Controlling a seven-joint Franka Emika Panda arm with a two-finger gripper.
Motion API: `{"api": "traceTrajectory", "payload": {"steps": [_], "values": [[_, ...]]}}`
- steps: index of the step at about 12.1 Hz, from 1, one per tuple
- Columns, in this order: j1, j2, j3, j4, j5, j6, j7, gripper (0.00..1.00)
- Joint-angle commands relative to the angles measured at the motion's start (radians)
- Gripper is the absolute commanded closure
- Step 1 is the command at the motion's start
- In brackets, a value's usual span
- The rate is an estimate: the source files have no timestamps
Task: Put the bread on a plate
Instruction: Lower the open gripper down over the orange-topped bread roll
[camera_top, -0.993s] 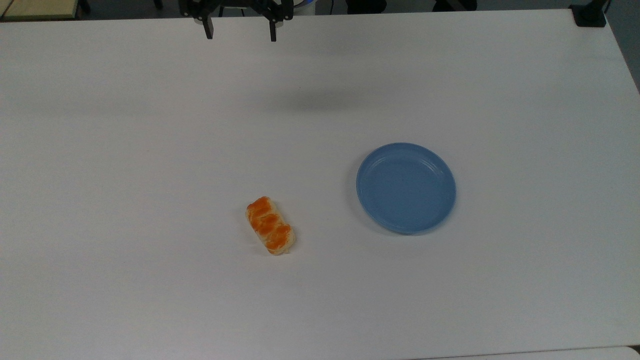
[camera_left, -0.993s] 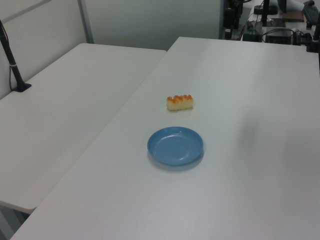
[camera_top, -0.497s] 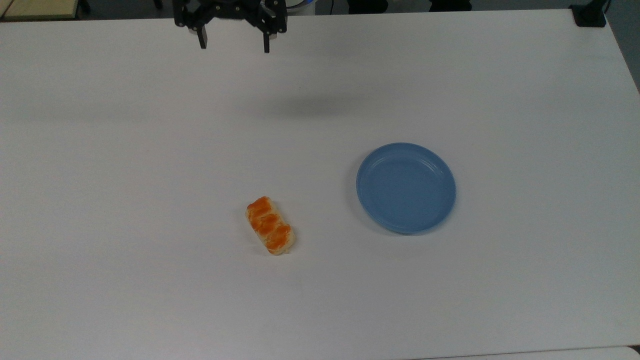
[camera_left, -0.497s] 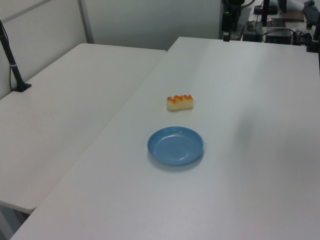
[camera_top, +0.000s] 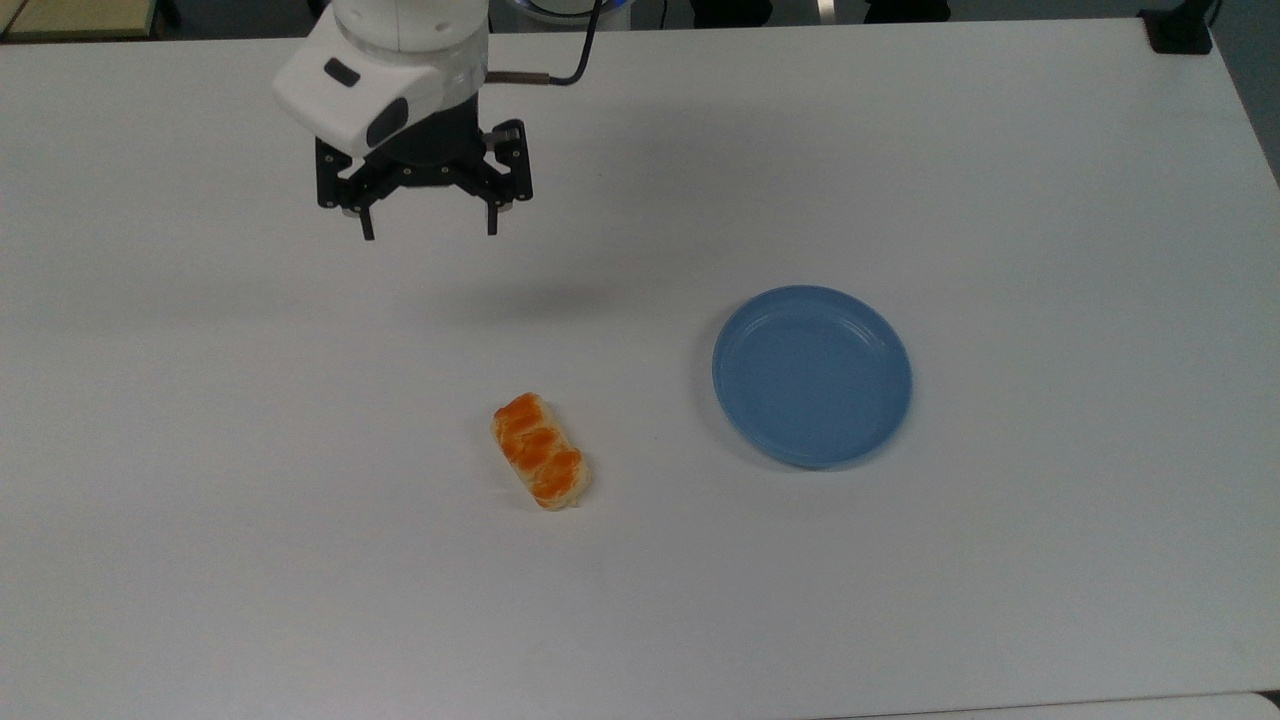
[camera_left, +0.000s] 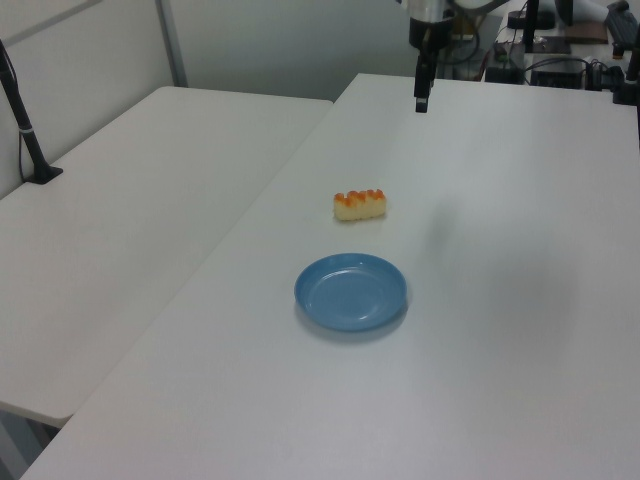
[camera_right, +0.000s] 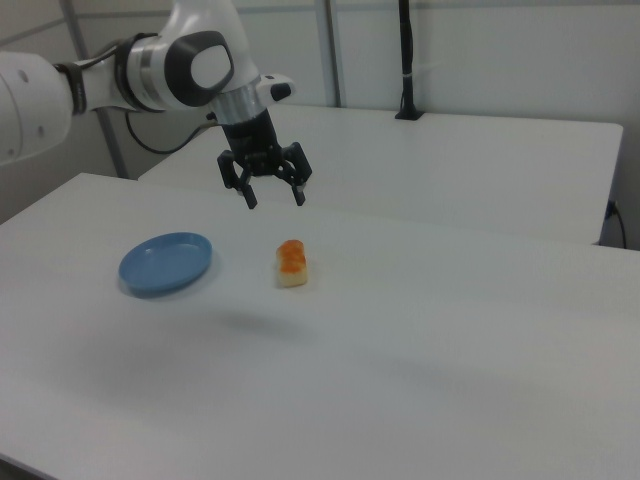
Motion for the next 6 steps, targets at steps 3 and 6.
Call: {"api": "traceTrajectory", "payload": {"steps": [3, 6], "values": [[0.018, 0.203, 0.005, 0.137, -0.025, 0.060, -0.123, 0.00], [0.032, 0.253, 0.034, 0.135, -0.065, 0.078, -0.113, 0.00]]}}
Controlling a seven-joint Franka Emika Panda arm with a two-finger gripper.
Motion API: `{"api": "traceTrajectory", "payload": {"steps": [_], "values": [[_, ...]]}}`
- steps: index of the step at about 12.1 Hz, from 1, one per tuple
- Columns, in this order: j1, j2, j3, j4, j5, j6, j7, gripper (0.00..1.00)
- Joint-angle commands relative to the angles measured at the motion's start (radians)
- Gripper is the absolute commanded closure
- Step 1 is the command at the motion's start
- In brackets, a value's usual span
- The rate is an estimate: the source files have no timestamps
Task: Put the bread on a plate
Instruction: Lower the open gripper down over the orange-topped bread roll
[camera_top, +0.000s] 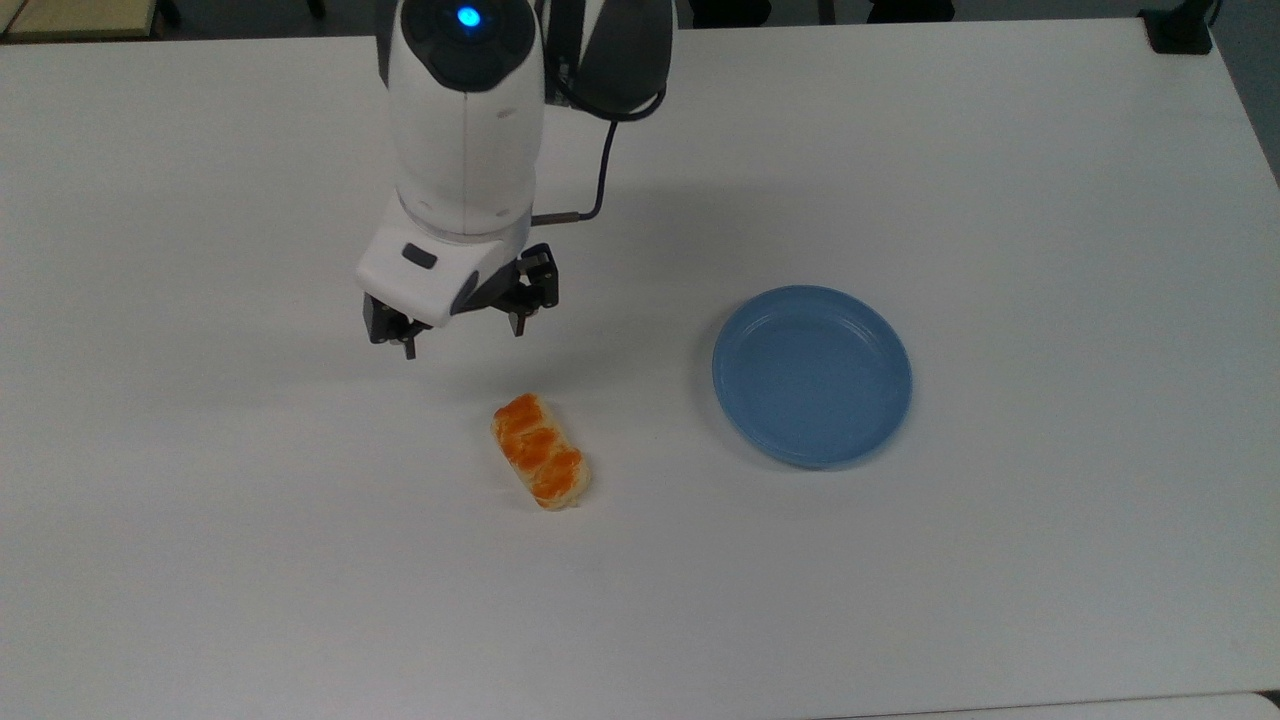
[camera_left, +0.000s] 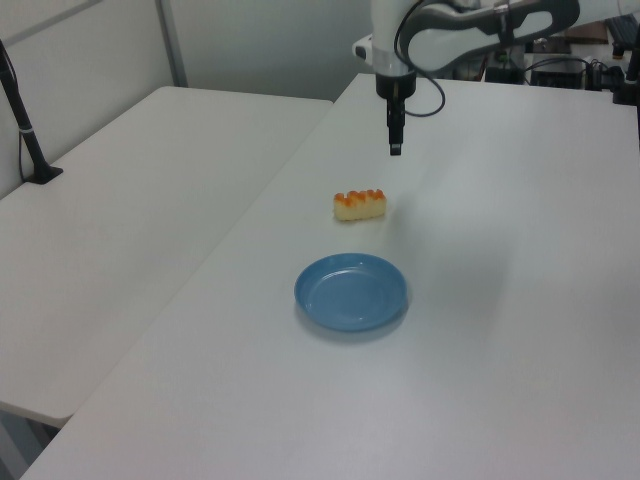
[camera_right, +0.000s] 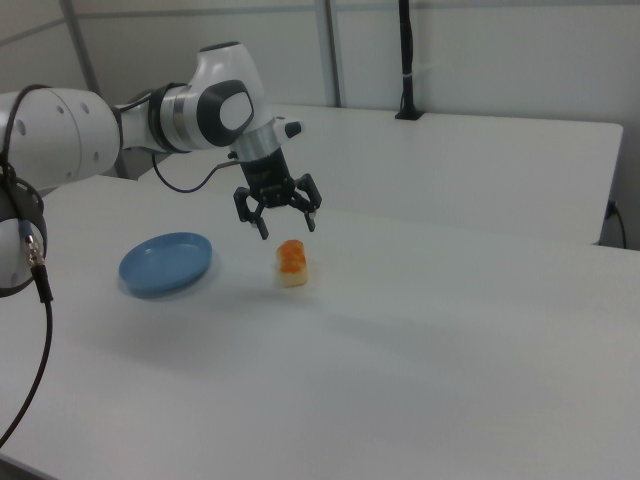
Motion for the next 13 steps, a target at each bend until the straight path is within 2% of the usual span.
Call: {"api": "traceTrajectory", "payload": {"steps": [1, 5, 7, 11, 13], "values": [[0.018, 0.060, 0.016, 0.030, -0.028, 0.019, 0.005, 0.00], [0.024, 0.135, 0.020, 0.065, -0.029, 0.070, 0.040, 0.00], [0.024, 0.163, 0.039, 0.076, -0.029, 0.078, 0.051, 0.00], [0.023, 0.256, 0.052, 0.163, -0.029, 0.082, 0.077, 0.00], [0.024, 0.273, 0.052, 0.161, -0.034, 0.111, 0.089, 0.00]]}}
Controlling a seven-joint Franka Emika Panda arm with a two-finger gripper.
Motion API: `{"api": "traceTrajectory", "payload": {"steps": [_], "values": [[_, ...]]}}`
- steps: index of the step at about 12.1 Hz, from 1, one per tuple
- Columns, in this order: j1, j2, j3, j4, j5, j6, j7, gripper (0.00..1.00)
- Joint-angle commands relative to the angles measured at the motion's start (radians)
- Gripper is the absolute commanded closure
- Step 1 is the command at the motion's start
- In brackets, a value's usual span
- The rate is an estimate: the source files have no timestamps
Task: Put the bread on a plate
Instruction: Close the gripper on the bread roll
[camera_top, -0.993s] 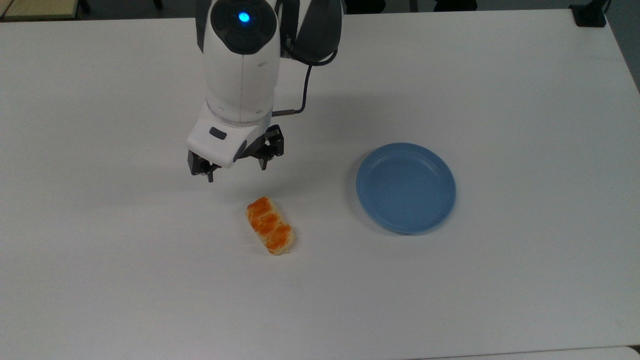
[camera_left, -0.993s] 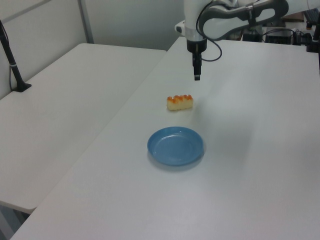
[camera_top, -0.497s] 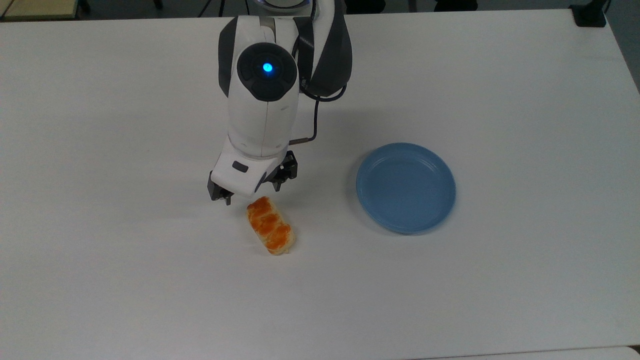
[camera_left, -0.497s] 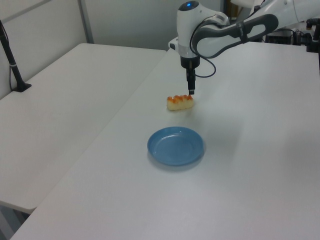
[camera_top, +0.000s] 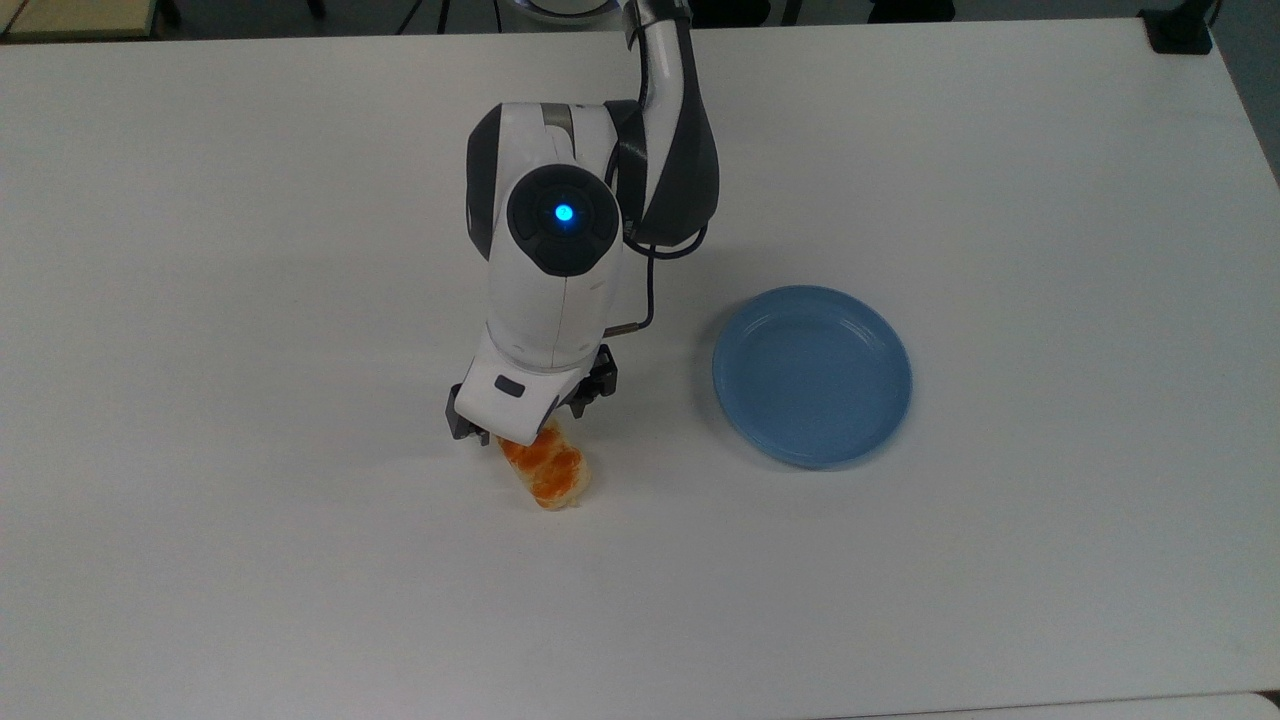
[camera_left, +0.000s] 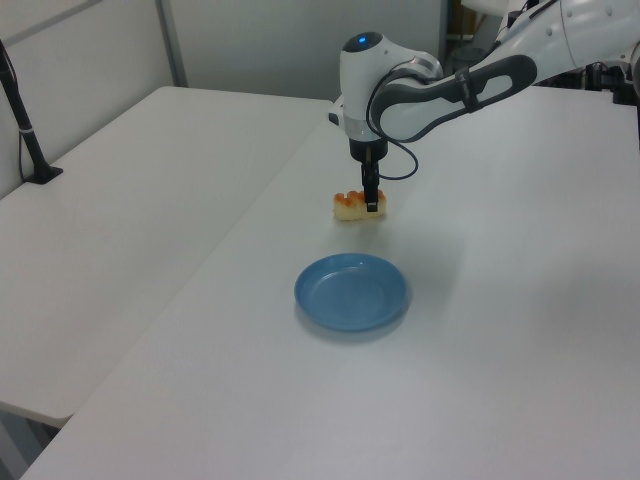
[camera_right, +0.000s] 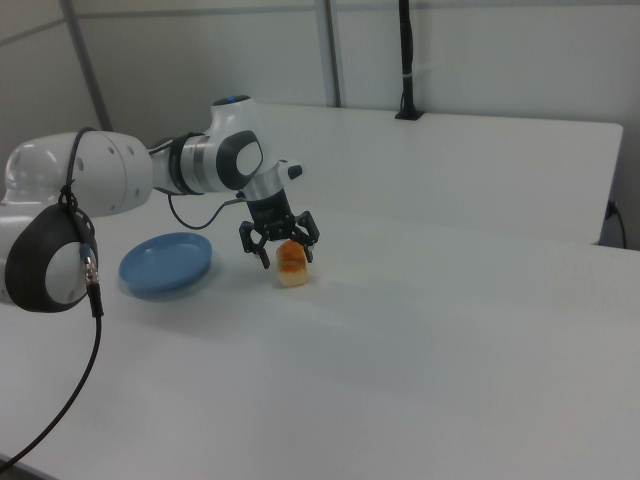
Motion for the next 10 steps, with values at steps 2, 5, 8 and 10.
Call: {"api": "traceTrajectory", "payload": {"steps": [2, 5, 8, 10], "values": [[0.005, 0.042, 0.010, 0.030, -0.034, 0.049, 0.042, 0.30], [0.003, 0.033, 0.011, 0.030, -0.032, 0.048, 0.071, 0.51], [0.005, -0.017, 0.013, 0.003, -0.035, 0.030, 0.087, 0.54], [0.012, -0.097, 0.014, -0.037, -0.026, -0.013, 0.089, 0.54]]}}
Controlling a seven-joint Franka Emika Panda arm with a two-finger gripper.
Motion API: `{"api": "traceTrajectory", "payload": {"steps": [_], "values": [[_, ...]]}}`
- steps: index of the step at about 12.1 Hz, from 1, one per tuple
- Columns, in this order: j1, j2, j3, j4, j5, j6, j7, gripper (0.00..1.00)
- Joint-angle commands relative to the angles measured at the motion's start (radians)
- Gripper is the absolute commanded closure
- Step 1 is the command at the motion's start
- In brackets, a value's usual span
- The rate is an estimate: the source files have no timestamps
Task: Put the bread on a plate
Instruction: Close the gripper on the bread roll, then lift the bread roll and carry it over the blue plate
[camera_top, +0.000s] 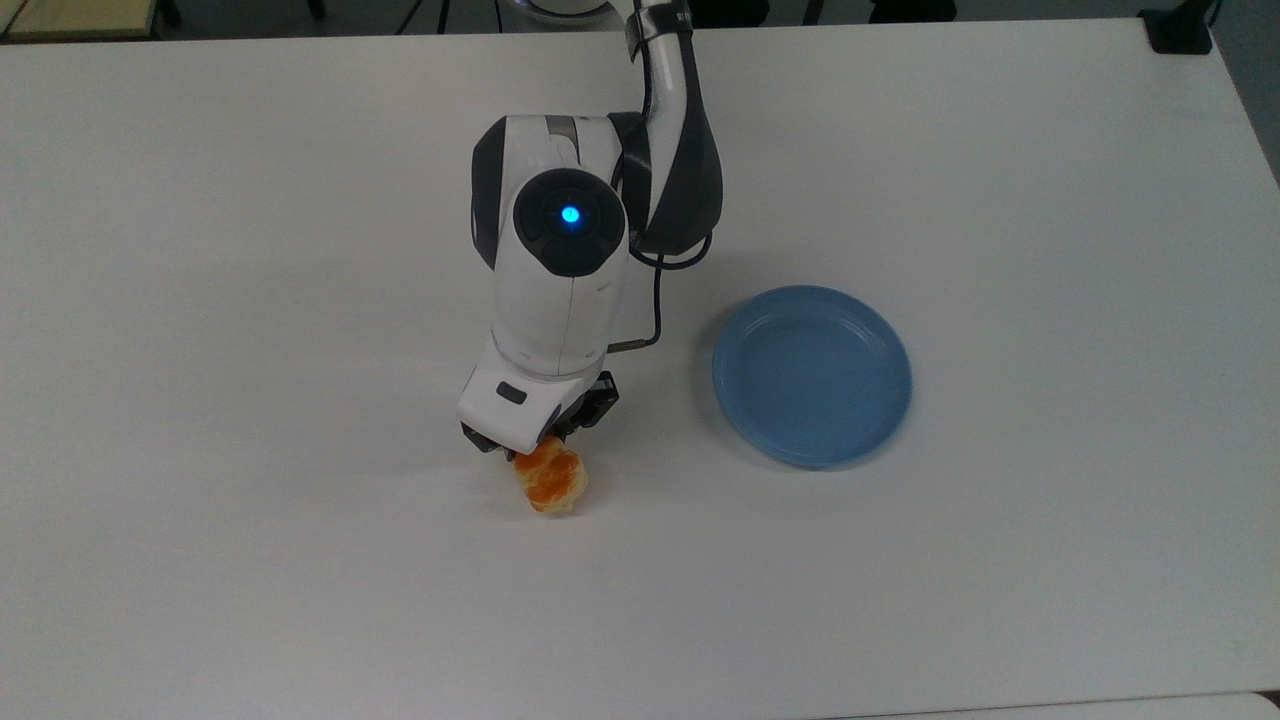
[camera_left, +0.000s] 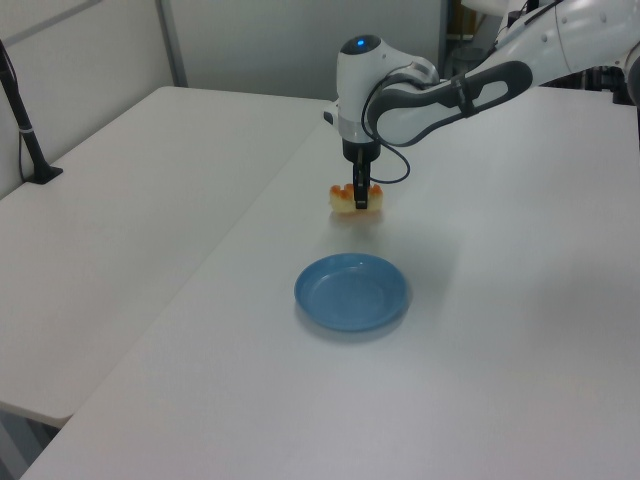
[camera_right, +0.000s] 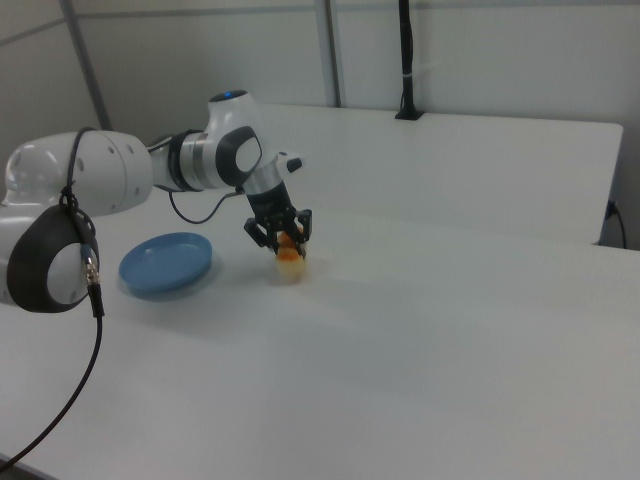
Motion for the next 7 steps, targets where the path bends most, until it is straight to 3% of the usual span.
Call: {"api": "traceTrajectory", "payload": {"steps": [1, 7], "values": [[0.037, -0.138, 0.010, -0.065, -0.013, -0.113, 0.036, 0.54], [0.170, -0.281, 0.050, -0.113, 0.011, -0.250, 0.334, 0.53]]}}
